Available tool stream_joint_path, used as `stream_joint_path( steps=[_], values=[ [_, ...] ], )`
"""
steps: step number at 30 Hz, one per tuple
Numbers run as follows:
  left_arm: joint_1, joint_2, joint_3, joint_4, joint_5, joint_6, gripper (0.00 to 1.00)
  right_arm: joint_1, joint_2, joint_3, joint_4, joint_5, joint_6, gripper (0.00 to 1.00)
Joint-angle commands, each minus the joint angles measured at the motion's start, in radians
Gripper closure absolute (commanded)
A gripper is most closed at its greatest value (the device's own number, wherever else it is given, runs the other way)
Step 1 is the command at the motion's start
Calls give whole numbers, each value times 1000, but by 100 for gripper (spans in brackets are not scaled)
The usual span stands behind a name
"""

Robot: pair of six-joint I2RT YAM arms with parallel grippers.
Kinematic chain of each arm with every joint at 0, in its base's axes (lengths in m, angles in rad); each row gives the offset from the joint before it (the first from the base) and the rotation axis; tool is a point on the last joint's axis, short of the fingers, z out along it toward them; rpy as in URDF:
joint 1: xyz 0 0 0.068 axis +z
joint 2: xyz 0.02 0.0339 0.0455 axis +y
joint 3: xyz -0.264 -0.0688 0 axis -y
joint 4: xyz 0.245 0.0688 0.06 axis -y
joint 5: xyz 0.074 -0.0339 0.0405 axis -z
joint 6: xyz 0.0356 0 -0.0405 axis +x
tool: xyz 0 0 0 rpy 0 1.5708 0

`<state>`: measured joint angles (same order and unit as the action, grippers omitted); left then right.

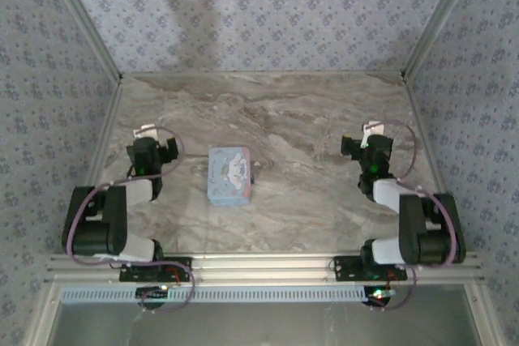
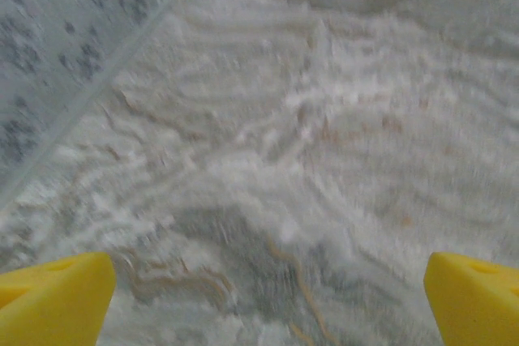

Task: Unlock a padlock with a key

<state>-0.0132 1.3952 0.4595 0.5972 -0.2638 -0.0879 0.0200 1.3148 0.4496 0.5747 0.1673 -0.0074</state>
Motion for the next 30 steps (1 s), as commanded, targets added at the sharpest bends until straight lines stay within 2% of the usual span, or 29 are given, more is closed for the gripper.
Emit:
stream_joint_path(
  steps=[1,3,4,5,6,7,9,12,16,20,26,30],
  values=[
    [10,-106,114,-256,-63,-131,2,1,-123,83,-204,-32,85,0],
    [13,-138,176,-415,-50,-303,2,-23,-152,145,-324,-144,217,0],
    [19,-147,209,-509,-37,-428,2,-42,-153,188,-409,-172,342,0],
    [35,-154,218,-541,59,-481,2,-64,-139,225,-471,-217,446,0],
    [40,-164,215,-547,132,-508,2,-92,-110,250,-465,-336,481,0],
    [35,-181,211,-567,160,-545,2,-105,-82,268,-457,-445,493,0],
    [3,-241,186,-604,201,-607,3,-90,-22,320,-468,-569,496,0],
    [-109,-335,156,-694,205,-638,3,-16,55,398,-536,-617,463,2],
    [-271,-435,138,-874,175,-695,2,89,195,520,-614,-717,442,11],
    [-438,-524,105,-1031,106,-804,2,217,327,655,-696,-729,394,11],
    [-645,-584,47,-1090,129,-989,2,341,505,856,-760,-781,381,12],
    [-761,-583,36,-1097,158,-1065,2,408,620,991,-825,-804,358,14]
  ],
)
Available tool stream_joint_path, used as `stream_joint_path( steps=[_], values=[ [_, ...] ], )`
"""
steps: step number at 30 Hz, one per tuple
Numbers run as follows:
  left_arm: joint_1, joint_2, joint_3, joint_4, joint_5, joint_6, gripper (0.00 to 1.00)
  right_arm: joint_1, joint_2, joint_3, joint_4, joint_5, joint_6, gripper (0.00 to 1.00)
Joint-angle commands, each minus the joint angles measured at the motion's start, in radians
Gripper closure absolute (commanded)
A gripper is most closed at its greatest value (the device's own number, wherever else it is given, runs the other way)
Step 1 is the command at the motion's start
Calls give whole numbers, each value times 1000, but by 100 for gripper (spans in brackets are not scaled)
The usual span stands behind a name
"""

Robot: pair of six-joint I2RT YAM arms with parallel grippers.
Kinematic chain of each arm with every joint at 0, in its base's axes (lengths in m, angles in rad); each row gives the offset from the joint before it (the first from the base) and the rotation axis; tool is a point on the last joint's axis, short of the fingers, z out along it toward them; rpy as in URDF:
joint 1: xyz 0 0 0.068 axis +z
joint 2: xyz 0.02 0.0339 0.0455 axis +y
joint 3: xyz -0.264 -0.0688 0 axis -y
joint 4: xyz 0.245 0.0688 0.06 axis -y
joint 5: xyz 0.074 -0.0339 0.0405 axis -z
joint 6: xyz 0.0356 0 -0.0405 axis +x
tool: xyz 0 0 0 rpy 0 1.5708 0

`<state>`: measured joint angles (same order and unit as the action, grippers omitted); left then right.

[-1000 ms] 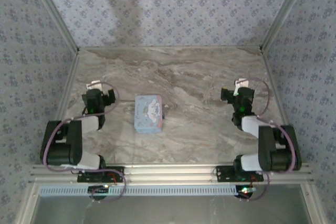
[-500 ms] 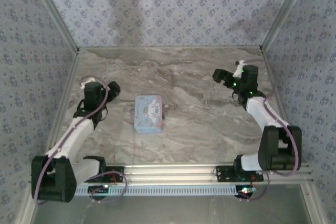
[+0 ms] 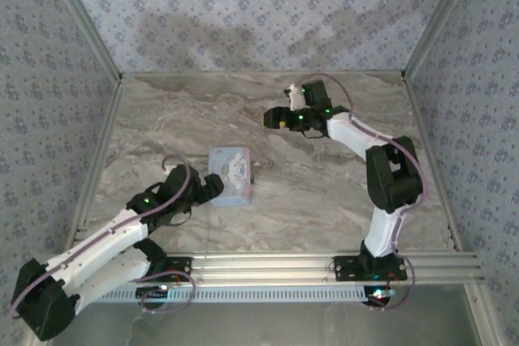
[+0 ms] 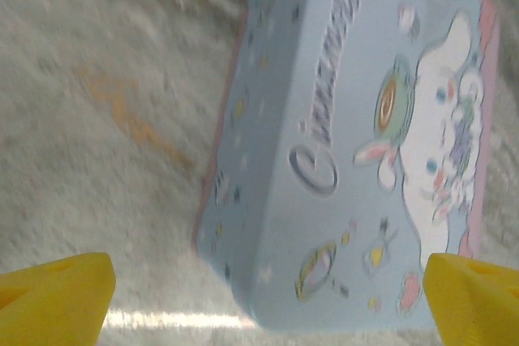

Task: Unlock a padlock with a key

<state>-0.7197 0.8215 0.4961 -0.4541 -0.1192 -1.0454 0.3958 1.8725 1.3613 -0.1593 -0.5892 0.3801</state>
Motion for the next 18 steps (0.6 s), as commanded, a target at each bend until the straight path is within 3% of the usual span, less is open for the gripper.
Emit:
stream_joint_path(
  steps=[1,5,12,18],
  values=[
    [-71,-3,-1,-45,30,-120,2,45,86,107,-102,-56,-32,15],
    [-135,13,-11,13,66,-123,2,94,177,212,-150,-80,-44,20],
    [-134,132,-4,222,181,-59,4,149,293,348,-219,-108,-56,28],
    [-116,248,41,281,191,-28,5,171,360,417,-262,-152,-58,34]
  ],
)
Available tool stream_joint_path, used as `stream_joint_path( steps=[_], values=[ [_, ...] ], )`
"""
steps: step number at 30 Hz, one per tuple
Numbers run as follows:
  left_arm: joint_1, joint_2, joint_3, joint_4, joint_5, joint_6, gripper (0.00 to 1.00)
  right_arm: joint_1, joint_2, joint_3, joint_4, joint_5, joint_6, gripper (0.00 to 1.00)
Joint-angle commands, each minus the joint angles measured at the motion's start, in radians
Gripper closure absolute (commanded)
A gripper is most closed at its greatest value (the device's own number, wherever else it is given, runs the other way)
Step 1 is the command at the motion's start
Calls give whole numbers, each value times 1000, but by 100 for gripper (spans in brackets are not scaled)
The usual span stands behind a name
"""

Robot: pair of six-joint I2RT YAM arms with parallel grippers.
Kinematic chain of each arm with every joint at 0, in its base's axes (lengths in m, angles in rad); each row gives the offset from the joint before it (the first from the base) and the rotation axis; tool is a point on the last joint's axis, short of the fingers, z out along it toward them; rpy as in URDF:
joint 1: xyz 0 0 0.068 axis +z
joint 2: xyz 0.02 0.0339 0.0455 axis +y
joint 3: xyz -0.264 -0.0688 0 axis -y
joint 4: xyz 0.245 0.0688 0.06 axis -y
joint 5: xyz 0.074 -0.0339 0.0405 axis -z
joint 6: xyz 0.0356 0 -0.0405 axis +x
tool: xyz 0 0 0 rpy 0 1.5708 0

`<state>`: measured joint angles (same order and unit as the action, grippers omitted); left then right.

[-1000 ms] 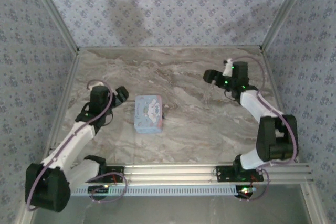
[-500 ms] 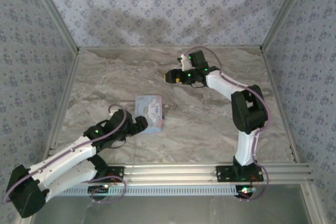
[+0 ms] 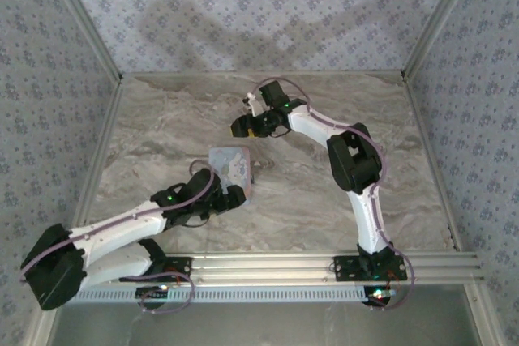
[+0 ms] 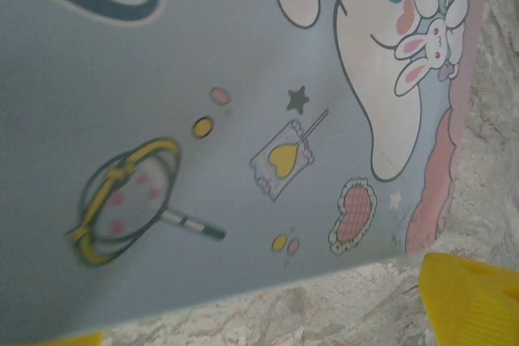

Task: Unlock a padlock with a key

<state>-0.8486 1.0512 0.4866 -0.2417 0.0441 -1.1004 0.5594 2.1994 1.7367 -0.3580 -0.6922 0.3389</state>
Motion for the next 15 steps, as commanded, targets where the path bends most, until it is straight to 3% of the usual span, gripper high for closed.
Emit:
stream_joint_path(
  steps=[1,9,15],
  values=[
    [20,21,52,78,29,28,5,10,38,46,-70,-59,-18,36],
    [109,-7,32,113,31,57,7,13,29,37,-153,-125,-126,46],
    [189,25,55,114,62,112,8,-18,-69,-115,-99,-102,-126,49]
  ],
)
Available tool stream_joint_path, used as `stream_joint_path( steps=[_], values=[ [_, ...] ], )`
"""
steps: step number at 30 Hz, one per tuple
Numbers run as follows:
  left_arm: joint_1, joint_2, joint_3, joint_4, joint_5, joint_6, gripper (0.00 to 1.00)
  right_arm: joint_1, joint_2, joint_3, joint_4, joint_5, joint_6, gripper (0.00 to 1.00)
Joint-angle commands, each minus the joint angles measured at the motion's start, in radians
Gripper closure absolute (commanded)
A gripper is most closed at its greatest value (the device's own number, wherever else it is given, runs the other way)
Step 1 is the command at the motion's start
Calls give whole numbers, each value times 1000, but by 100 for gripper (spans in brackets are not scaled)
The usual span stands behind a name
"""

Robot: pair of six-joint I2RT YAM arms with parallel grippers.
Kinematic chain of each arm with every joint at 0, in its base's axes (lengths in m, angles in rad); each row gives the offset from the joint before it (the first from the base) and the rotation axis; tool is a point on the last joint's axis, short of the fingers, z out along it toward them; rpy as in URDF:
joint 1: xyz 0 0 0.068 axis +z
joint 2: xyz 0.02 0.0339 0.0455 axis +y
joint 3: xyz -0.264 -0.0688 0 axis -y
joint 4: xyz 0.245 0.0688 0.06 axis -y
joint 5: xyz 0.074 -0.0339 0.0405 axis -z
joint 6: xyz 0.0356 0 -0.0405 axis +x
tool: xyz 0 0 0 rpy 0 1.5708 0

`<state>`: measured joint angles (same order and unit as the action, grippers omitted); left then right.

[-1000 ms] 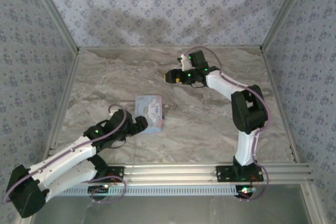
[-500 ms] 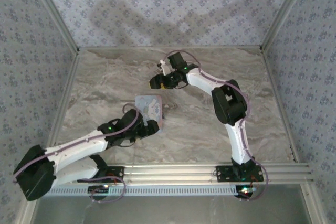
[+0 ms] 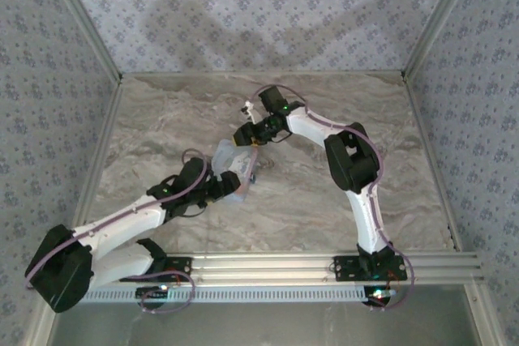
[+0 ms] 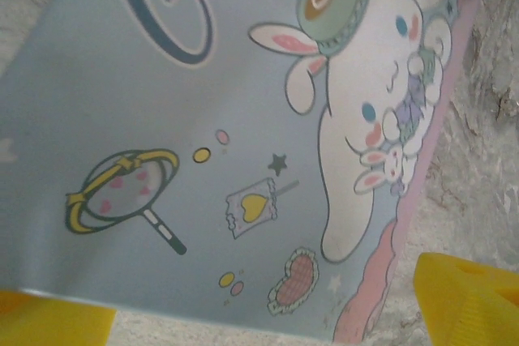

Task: Unlock a padlock with a key

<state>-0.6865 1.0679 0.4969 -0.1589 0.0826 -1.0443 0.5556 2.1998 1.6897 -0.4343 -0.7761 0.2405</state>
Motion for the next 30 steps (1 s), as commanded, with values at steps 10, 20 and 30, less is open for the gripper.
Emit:
stream_joint_path(
  steps=[10,20,30],
  values=[
    [114,244,212,103,102,153,18,-65,-278,-380,98,69,18,54],
    [116,529,452,129,162,220,21,-113,-412,-593,186,214,109,57],
    [132,698,652,74,181,278,21,-129,-458,-619,218,355,175,56]
  ],
)
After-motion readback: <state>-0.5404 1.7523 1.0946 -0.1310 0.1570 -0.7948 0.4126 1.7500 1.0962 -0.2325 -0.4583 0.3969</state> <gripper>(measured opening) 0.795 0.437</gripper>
